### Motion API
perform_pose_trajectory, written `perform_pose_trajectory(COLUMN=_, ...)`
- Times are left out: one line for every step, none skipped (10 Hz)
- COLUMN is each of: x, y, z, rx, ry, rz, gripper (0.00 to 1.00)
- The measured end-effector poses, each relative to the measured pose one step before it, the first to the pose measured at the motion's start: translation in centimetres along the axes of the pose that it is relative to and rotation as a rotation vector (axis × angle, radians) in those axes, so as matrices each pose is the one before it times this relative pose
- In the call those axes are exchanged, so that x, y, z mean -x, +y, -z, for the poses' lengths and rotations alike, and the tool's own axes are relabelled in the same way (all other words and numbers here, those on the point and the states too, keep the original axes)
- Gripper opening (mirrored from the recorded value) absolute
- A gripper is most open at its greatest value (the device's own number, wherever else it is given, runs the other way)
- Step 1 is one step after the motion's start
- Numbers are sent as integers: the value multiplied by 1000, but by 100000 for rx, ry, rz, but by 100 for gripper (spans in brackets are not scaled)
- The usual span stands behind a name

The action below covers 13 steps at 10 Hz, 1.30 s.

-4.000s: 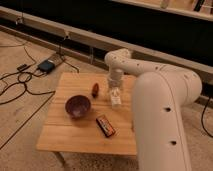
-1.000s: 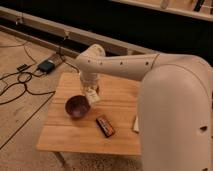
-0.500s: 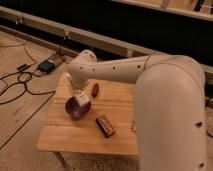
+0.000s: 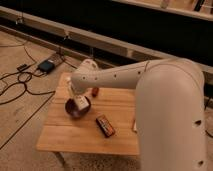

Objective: Place the bottle in the ceramic bowl

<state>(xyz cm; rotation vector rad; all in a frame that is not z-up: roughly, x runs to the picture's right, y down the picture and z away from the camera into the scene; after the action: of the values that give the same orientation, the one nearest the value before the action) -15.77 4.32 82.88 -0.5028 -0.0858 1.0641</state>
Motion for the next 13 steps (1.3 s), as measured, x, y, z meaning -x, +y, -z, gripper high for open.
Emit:
perform_pose_trajectory(x=-302, y=27, z=-497, rx=-50, ry=156, rz=468, gripper=0)
perform_pose_trajectory(x=-389, y=36, z=-788, rx=-366, ry=570, rz=936, gripper=0)
perform_pose_trajectory(x=-79, y=67, z=-357, rx=-273, ry=213, rz=622, gripper=1)
perform_pose_trajectory(x=-195, y=-53, z=-492, rx=-477, ry=548, rz=799, gripper=6)
perform_pose_trajectory(x=-107, y=-39, z=-453, rx=-660, ry=497, rz=1202, gripper=18)
perform_pose_trajectory(x=4, y=56, z=-320, rx=-311, ry=216, rz=787, gripper=27)
perform_pose_trajectory(x=22, y=57, z=-285, rx=-273, ry=136, rz=439, gripper=38)
perform_pose_trajectory(x=-28, y=3, z=-207, rx=-177, ry=132, rz=-73, gripper=46)
perform_pose_trajectory(x=-38, y=8, z=-262, rx=-169, ry=128, rz=-326, gripper=58)
perform_pose_trajectory(x=-12, y=40, z=-142, rx=-53, ry=60, rz=-351, gripper=68)
perform_pose_trajectory(x=-9, y=-5, z=-79, rx=-54, ry=0, rz=-378, gripper=75)
perform_pose_trajectory(x=-32, y=49, z=-84, rx=99, ry=-15, rz=-591, gripper=80)
perform_pose_trajectory(x=-45, y=-7, z=-35, rx=52, ry=-22, rz=-537, gripper=80)
